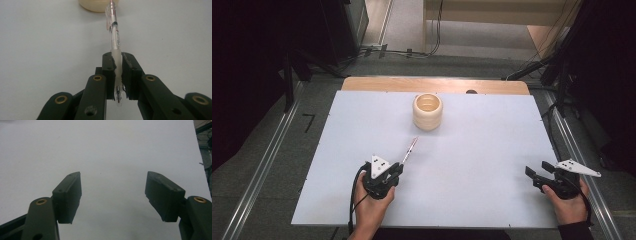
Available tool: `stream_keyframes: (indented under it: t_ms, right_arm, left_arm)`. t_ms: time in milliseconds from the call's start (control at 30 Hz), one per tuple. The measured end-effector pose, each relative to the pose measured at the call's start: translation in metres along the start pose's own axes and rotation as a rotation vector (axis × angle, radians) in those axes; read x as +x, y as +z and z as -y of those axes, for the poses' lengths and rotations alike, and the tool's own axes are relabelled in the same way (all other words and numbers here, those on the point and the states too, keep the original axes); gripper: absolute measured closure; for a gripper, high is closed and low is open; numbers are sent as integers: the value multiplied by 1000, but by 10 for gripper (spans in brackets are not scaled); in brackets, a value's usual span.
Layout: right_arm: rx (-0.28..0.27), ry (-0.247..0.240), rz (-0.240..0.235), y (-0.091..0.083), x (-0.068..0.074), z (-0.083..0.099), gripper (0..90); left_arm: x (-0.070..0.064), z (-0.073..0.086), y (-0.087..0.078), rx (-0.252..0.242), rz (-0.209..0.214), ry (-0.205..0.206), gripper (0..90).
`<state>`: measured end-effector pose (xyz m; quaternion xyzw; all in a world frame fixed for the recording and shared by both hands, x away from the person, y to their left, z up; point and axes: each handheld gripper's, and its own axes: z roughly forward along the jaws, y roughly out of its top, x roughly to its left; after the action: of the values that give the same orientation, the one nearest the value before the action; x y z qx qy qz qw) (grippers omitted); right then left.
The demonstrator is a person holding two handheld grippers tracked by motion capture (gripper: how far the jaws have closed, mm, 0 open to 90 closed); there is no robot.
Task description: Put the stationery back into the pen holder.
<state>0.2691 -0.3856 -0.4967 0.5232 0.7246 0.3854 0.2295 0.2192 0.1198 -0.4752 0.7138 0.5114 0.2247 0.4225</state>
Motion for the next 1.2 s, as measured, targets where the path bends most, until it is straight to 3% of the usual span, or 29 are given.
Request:
stream_keyframes:
  t_ms: [367, 1200]
  right_arm:
    - [1, -3, -1, 0, 0, 0, 283]
    - [7, 3, -2, 2, 0, 1, 283]
  left_arm:
    - [5, -15, -2, -45, -1, -10, 817]
    - [12, -37, 13, -67, -10, -17, 817]
